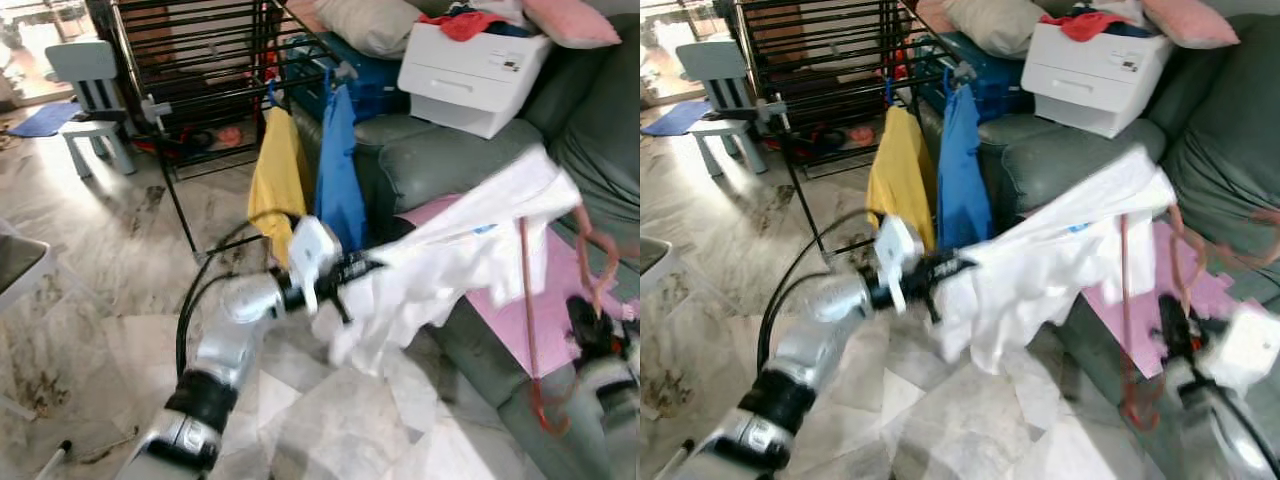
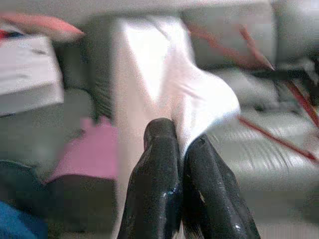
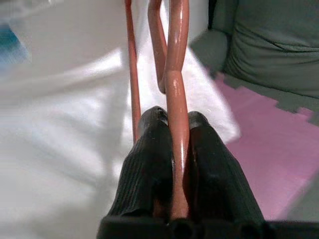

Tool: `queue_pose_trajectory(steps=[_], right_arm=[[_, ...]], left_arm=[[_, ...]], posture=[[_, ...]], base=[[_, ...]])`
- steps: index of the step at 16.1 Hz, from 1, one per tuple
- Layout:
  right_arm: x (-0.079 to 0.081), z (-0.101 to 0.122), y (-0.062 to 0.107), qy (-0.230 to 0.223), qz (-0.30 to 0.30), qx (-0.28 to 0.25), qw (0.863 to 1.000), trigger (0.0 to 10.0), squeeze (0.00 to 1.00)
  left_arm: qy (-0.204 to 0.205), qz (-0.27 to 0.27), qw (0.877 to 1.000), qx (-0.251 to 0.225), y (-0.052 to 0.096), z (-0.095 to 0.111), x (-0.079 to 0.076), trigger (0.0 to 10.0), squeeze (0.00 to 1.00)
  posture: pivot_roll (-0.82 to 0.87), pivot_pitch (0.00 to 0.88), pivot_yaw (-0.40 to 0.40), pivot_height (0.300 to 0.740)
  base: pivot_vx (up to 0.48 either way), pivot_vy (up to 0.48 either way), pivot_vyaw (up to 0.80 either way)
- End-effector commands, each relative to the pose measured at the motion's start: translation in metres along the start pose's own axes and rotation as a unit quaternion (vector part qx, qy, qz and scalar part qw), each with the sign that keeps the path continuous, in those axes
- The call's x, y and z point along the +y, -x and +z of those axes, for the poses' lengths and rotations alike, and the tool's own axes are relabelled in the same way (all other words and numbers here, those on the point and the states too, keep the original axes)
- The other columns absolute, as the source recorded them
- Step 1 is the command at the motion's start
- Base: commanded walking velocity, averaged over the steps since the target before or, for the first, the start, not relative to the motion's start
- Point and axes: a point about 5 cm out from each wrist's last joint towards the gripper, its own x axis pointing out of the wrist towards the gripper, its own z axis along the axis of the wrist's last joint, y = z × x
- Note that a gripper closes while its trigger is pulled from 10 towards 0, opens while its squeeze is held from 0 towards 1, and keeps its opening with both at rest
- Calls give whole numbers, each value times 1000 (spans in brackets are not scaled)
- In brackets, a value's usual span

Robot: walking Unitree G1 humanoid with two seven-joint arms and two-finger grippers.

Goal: Hang hanger

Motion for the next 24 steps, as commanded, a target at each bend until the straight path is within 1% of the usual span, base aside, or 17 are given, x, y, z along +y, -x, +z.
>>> queue_pose_trajectory(steps=[1, 2, 4, 5, 6, 7, 9, 10, 11, 12, 15, 16, 18, 19, 20, 21, 24], right_arm=[[4, 24, -2, -7, -9, -53, 999, 10000, 0], [28, 39, -14, -60, 19, -88, 994, 10000, 0], [41, 54, -22, -129, 17, -125, 984, 10000, 0], [46, 67, -28, -186, 2, -152, 971, 10000, 0], [47, 74, -31, -218, -9, -168, 961, 10000, 0], [52, 84, -35, -244, -9, -183, 952, 10000, 0], [63, 95, -39, -247, 9, -202, 948, 10000, 0], [68, 98, -42, -228, 10, -203, 952, 10000, 0], [71, 94, -48, -143, -8, -189, 971, 10000, 0], [76, 87, -52, -84, -6, -168, 982, 10000, 0], [87, 70, -51, -19, 14, -135, 991, 10000, 0], [87, 65, -49, 3, 16, -133, 991, 10000, 0], [86, 59, -48, 47, 18, -139, 989, 10000, 0], [86, 58, -48, 51, 21, -142, 988, 10000, 0], [85, 56, -47, 66, 25, -145, 987, 10000, 0], [83, 52, -46, 74, 27, -145, 986, 10000, 0], [84, 44, -44, 100, 38, -139, 984, 10000, 0]], left_arm=[[-15, -16, 1000, 18, 4, -7, -5, 10000, 0], [-6, -24, 999, 38, 7, -18, -11, 10000, 0], [-4, -28, 998, 48, 10, -22, -13, 10000, 0], [-5, -29, 998, 54, 12, -23, -13, 10000, 0], [-8, -31, 998, 59, 13, -25, -14, 10000, 0], [-13, -36, 997, 64, 14, -28, -15, 10000, 0], [-16, -45, 996, 75, 14, -32, -19, 10000, 0], [-19, -57, 994, 89, 15, -36, -22, 10000, 0], [-21, -80, 991, 105, 18, -42, -29, 10000, 0], [-19, -88, 990, 111, 19, -44, -32, 10000, 0], [-5, -76, 990, 117, 20, -46, -32, 10000, 0], [-3, -74, 990, 118, 20, -47, -32, 10000, 1000], [17, -76, 990, 121, 20, -50, -33, 10000, 1000], [23, -74, 990, 120, 20, -50, -33, 10000, 1000], [41, -70, 989, 122, 21, -52, -34, 10000, 1000], [76, -75, 985, 136, 22, -57, -37, 10000, 1000], [83, -78, 984, 136, 23, -57, -37, 10000, 1000]], posture=[[-71, 0, 27, 740], [-71, 0, 28, 740], [-64, 0, 26, 740], [-62, 0, 27, 740], [-61, 0, 29, 740], [-63, 0, 31, 740], [-63, 0, 32, 740], [-65, 0, 32, 740], [-65, 0, 31, 740], [-65, 0, 31, 740], [-62, 0, 26, 740], [-63, 0, 26, 740], [-65, 0, 26, 740], [-67, 0, 26, 740], [-69, 0, 27, 740], [-68, 0, 27, 740], [-61, 0, 24, 740]], base=[[0, 0, 0], [0, 0, 0], [0, 0, 0], [0, 0, 0], [0, 0, 0], [0, 0, 0], [0, 0, 0], [0, 0, 0], [0, 0, 0], [0, 0, 0], [0, 0, 0], [0, 0, 0], [0, 0, 0], [0, 0, 0], [0, 0, 0], [0, 0, 0], [0, 0, 0]])
